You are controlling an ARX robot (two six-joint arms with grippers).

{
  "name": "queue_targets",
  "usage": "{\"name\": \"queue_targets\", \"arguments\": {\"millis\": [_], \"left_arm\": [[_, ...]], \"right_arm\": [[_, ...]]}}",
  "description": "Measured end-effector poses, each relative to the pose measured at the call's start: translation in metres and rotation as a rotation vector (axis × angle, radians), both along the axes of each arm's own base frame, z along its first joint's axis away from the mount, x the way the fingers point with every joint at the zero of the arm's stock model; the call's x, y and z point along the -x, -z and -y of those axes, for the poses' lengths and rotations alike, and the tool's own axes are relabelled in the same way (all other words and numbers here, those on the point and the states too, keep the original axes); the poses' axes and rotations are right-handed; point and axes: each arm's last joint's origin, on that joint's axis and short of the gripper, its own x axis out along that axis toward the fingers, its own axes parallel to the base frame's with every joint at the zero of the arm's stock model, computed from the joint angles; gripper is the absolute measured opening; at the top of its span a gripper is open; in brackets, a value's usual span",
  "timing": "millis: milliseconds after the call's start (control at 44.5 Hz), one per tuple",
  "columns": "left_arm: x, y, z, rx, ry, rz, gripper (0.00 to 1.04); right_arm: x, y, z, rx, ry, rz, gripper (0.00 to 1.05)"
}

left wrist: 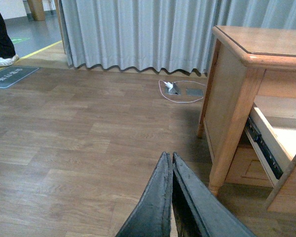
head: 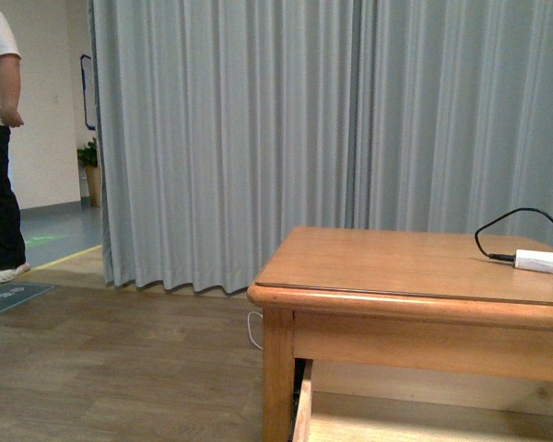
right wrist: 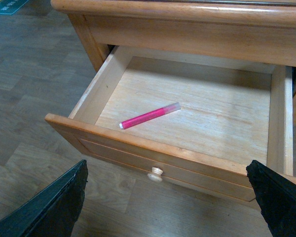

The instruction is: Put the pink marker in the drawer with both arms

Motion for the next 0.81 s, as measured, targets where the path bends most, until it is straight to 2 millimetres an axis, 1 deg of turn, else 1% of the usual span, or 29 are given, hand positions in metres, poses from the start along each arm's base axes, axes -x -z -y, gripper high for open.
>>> {"name": "queue_targets", "arguments": {"millis": [360, 517, 584, 809], "left_arm": [[0.0, 0.0, 0.0, 0.0, 0.0, 0.0, 0.05], [0.0, 0.0, 0.0, 0.0, 0.0, 0.0, 0.29], [0.0, 0.0, 0.0, 0.0, 0.0, 0.0, 0.45], [0.0, 0.0, 0.0, 0.0, 0.0, 0.0, 0.81]], "right_arm": [[0.0, 0.0, 0.0, 0.0, 0.0, 0.0, 0.96], [0.0, 0.0, 0.0, 0.0, 0.0, 0.0, 0.96], [0.0001, -0.0001, 0.0, 0.0, 0.0, 0.0, 0.96], [0.0001, -0.0001, 0.0, 0.0, 0.0, 0.0, 0.96]]}}
